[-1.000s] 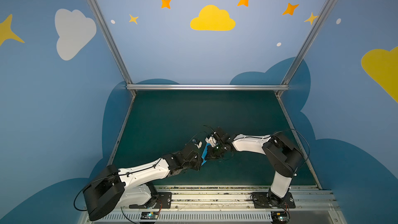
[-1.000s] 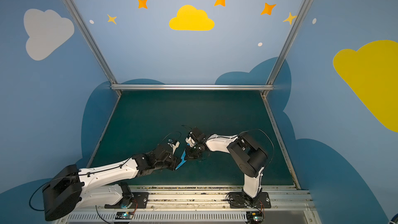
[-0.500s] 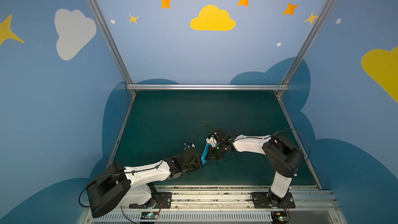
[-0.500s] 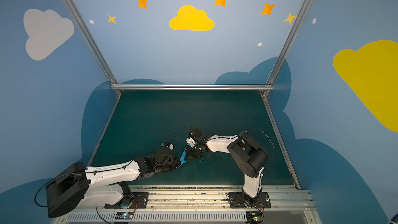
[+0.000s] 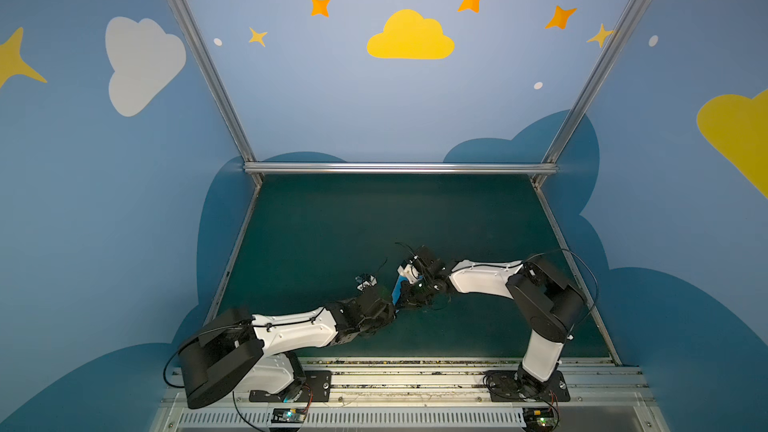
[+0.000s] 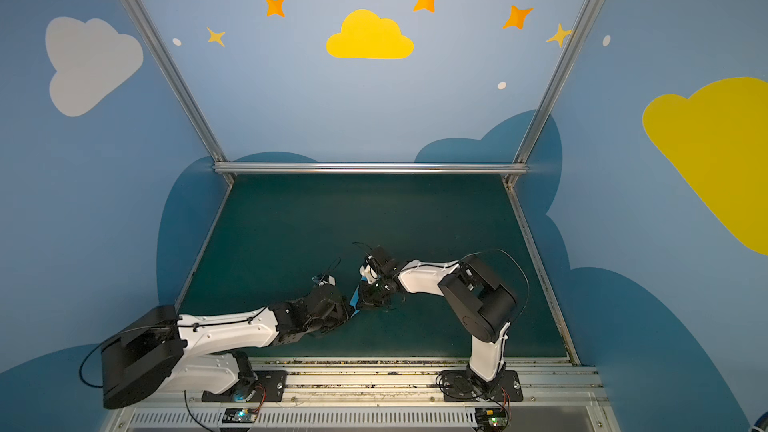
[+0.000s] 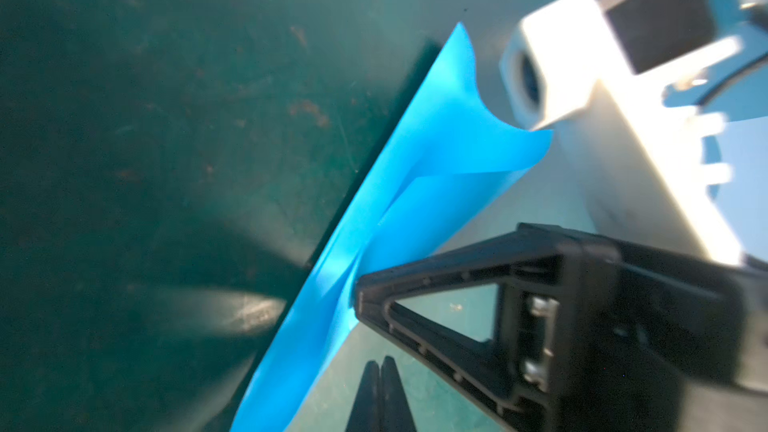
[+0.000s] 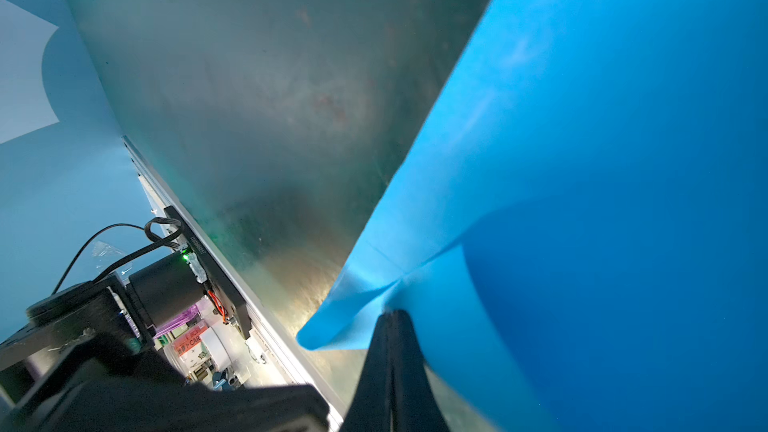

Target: Fold a paper plane with a square sheet of paper (fold left side to right side)

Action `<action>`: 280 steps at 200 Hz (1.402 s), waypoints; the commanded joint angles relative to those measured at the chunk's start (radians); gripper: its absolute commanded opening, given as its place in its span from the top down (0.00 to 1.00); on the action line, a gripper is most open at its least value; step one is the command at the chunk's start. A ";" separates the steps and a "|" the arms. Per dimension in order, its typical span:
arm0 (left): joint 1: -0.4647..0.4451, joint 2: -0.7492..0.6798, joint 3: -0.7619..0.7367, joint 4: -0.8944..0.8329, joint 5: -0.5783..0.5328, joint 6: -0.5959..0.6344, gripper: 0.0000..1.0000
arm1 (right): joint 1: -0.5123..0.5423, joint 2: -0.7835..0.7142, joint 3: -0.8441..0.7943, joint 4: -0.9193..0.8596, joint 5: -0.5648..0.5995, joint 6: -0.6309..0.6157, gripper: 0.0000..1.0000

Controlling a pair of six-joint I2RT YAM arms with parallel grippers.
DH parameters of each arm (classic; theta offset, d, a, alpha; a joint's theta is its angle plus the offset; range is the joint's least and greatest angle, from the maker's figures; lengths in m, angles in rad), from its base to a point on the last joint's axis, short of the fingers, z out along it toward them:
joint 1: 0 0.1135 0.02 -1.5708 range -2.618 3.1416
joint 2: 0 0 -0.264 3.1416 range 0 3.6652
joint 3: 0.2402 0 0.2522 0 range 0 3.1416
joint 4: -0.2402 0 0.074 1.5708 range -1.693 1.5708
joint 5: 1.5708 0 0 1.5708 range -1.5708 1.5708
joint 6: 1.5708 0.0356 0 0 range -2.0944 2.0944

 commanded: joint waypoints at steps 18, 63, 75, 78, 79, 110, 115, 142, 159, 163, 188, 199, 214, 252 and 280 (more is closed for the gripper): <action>-0.003 0.052 0.033 -0.001 -0.036 0.004 0.96 | 0.007 0.024 -0.012 -0.053 0.039 -0.003 1.00; -0.002 0.095 0.058 -0.010 -0.053 0.005 0.96 | 0.007 0.028 -0.006 -0.061 0.039 -0.006 1.00; -0.002 0.102 0.061 -0.008 -0.051 0.006 0.96 | 0.007 0.028 -0.006 -0.061 0.039 -0.006 1.00; -0.002 0.105 0.061 -0.007 -0.050 0.006 0.96 | 0.007 0.029 -0.004 -0.061 0.039 -0.006 1.00; -0.002 0.105 0.061 -0.007 -0.049 0.006 0.96 | 0.008 0.029 -0.004 -0.061 0.039 -0.006 1.00; -0.002 0.110 0.048 0.001 -0.046 -0.005 0.96 | 0.007 0.030 -0.004 -0.061 0.039 -0.005 1.00; -0.002 0.108 0.044 0.002 -0.047 -0.007 0.96 | 0.007 0.031 -0.004 -0.061 0.039 -0.005 1.00; -0.002 0.096 0.025 0.000 -0.050 -0.015 0.96 | 0.008 0.031 -0.004 -0.063 0.041 -0.005 1.00; -0.002 0.090 0.011 -0.003 -0.051 -0.018 0.96 | 0.007 0.031 -0.003 -0.065 0.042 -0.005 1.00; -0.002 0.088 0.009 -0.003 -0.051 -0.018 0.96 | 0.007 0.032 -0.002 -0.064 0.042 -0.005 1.00; -0.002 0.083 -0.002 -0.012 -0.051 -0.018 0.96 | 0.008 0.033 0.001 -0.067 0.042 -0.005 1.00; -0.002 0.078 -0.005 -0.017 -0.054 -0.019 0.96 | 0.008 0.032 0.001 -0.067 0.042 -0.003 1.00; -0.002 0.072 -0.008 -0.025 -0.057 -0.019 0.96 | 0.009 0.031 0.000 -0.069 0.044 -0.003 1.00; -0.002 0.052 -0.028 -0.037 -0.059 -0.022 0.96 | 0.009 0.029 0.001 -0.071 0.044 -0.001 1.00; -0.002 0.039 -0.038 -0.051 -0.045 -0.021 0.96 | 0.009 0.029 0.000 -0.071 0.045 0.000 1.00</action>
